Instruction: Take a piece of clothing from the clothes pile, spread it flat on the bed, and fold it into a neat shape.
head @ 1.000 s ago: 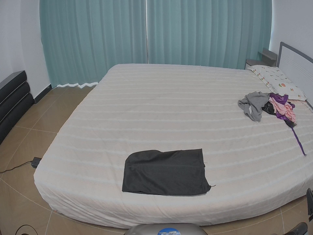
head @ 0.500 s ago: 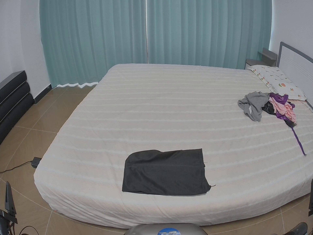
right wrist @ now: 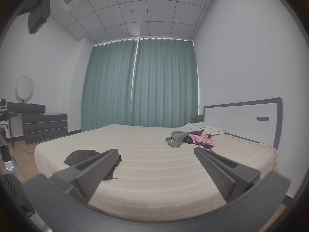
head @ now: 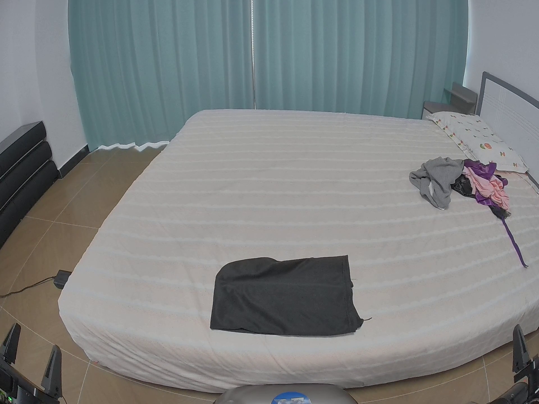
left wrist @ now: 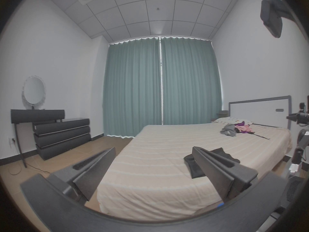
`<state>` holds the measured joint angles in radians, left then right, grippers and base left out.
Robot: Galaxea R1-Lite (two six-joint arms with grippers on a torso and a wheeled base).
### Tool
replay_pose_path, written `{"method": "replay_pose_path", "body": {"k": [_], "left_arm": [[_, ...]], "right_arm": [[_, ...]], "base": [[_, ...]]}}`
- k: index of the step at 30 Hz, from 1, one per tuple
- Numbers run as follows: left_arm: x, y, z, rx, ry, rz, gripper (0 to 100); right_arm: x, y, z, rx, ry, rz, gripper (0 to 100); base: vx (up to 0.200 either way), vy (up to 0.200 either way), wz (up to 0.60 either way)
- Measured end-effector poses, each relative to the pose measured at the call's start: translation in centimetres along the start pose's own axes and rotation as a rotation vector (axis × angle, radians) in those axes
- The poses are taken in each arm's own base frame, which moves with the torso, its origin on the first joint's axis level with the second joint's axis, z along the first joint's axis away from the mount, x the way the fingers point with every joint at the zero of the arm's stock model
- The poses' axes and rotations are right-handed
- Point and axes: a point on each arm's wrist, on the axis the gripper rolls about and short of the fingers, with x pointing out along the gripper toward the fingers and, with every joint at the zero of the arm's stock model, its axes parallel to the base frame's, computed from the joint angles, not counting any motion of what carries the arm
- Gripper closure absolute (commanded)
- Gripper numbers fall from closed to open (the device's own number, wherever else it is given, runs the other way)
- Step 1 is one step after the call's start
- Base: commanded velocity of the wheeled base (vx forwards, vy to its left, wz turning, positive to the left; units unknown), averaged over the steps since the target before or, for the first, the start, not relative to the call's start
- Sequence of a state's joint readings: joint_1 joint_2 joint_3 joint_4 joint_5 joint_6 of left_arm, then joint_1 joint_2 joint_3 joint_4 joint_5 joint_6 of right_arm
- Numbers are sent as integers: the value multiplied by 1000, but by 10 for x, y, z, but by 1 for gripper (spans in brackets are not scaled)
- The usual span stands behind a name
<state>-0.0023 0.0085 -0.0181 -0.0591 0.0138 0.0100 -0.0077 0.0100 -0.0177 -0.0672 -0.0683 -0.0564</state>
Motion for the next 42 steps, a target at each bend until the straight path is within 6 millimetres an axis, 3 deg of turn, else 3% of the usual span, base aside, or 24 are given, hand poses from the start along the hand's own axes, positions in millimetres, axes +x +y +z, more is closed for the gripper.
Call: {"method": "replay_pose_path", "body": {"k": [12, 24, 33, 42], "left_arm": [[0, 2, -1, -29, 9, 66, 0], [0, -1, -1, -3, 12, -32, 0], [0, 4, -1, -43, 9, 164, 0], [0, 0, -6, -23, 61, 2, 0]], "right_arm": [[0, -1, -1, 116, 10, -42, 0], [0, 0, -1, -22, 9, 12, 0], [0, 3, -7, -18, 65, 100, 0], [0, 3, -6, 33, 61, 104, 0]], "base": [[0, 0, 0], [0, 0, 0], [0, 0, 0], [0, 0, 0]]}}
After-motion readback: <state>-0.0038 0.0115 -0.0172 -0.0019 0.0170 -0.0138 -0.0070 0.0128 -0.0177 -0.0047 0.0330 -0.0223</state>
